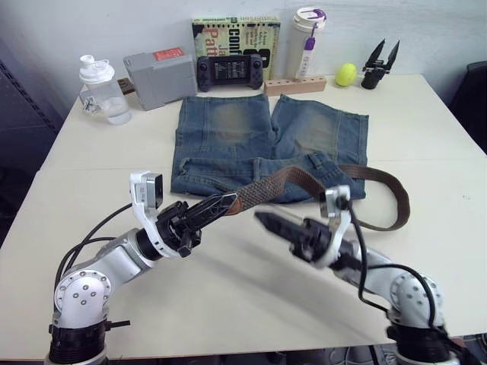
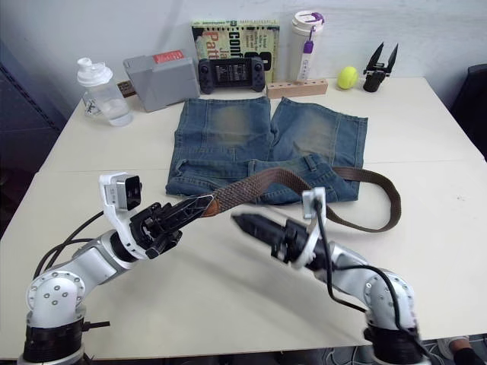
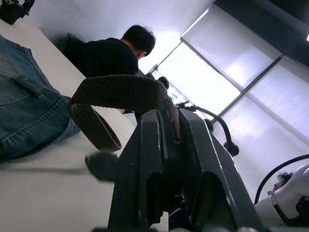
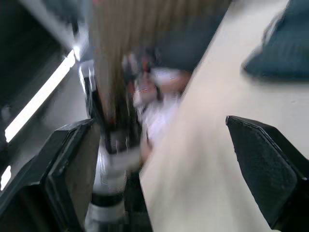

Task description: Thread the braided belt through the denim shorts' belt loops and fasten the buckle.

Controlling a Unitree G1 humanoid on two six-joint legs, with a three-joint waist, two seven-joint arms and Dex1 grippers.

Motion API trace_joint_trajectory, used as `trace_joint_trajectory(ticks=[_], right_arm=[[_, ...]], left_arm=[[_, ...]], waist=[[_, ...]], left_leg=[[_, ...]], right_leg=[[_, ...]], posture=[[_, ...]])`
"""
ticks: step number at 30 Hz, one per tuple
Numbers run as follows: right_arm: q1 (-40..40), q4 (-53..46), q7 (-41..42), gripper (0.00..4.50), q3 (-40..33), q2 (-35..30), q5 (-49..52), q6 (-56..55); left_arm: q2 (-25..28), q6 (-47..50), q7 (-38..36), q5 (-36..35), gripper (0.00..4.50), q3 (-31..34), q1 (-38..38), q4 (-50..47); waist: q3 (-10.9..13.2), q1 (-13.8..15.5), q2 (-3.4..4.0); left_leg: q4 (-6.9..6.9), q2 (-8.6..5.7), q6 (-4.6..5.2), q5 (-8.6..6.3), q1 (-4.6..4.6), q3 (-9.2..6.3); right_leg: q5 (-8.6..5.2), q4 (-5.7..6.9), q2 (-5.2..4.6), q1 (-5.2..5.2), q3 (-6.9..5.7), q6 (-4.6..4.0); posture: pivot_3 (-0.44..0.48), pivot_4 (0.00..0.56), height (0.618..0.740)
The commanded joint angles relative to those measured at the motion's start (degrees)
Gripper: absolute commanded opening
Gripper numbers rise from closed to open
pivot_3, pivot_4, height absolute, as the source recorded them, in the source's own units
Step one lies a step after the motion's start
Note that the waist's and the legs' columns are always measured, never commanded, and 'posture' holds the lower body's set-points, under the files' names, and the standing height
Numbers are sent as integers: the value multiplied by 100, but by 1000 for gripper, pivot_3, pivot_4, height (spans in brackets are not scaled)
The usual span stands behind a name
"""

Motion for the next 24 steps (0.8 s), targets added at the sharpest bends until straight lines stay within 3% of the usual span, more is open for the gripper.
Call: trace_joint_trajectory(ticks=[1, 5, 8, 11, 17, 20, 21, 23, 24], right_arm=[[-93, -28, -464, 4482, -284, 292, 433, -482], [-130, -101, -647, 4482, -247, 438, 519, -636], [-139, -100, -739, 3754, -254, 495, 505, -724], [-159, -93, -766, 2345, -265, 500, 473, -786], [-217, -115, -797, 49, -224, 457, 418, -803], [-242, -118, -894, 49, -237, 456, 451, -848], [-255, -101, -933, 0, -277, 452, 483, -882], [-268, -75, -993, 0, -349, 444, 533, -929], [-271, -48, -1028, 0, -430, 411, 550, -961]], left_arm=[[93, -68, 13, -208, 0, 45, 27, -262], [131, -105, 29, -222, 0, 50, 8, -233], [150, -127, 19, -204, 0, 52, 3, -202], [180, -150, -21, -147, 0, 37, -3, -181], [192, -185, 12, 202, 0, -122, -70, -112], [193, -246, 0, 619, 0, -291, -98, -70], [197, -265, -17, 774, 755, -344, -119, 16], [271, -309, -208, 1068, 1383, -444, -131, 85], [447, -544, -406, 1686, 1709, -651, -134, 118]], waist=[[1, 10, 1], [0, -3, 1], [1, -2, 1], [1, 0, 1], [1, 0, 2], [1, 1, 2], [1, 0, 2], [2, -3, 2], [2, -4, 3]], left_leg=[[-1, 0, 0, 0, -4, -2], [-2, -1, 0, 0, -4, 1], [-2, 1, 0, 0, -3, 1], [-3, 0, 0, 0, -4, 1], [-5, 0, 0, 0, -3, 2], [-5, 0, 0, 0, -4, 3], [-6, 0, 0, 0, -4, 4], [-8, 0, 0, 0, -3, 5], [-8, 0, 0, 0, -4, 7]], right_leg=[[0, -3, 1, 0, 0, 0], [0, -5, 2, 0, 5, 0], [0, -4, 6, -1, 5, -1], [0, -5, 5, -1, 6, -1], [-1, -5, 5, -2, 6, -1], [-1, -5, 5, -2, 6, -1], [-1, -5, 5, -2, 6, -1], [-1, -5, 6, -3, 6, -1], [-1, -5, 7, -4, 7, -1]], posture=[[0, 150, 720], [0, 150, 720], [0, 150, 720], [0, 150, 720], [0, 150, 720], [0, 150, 720], [0, 150, 720], [0, 150, 720], [0, 150, 720]])
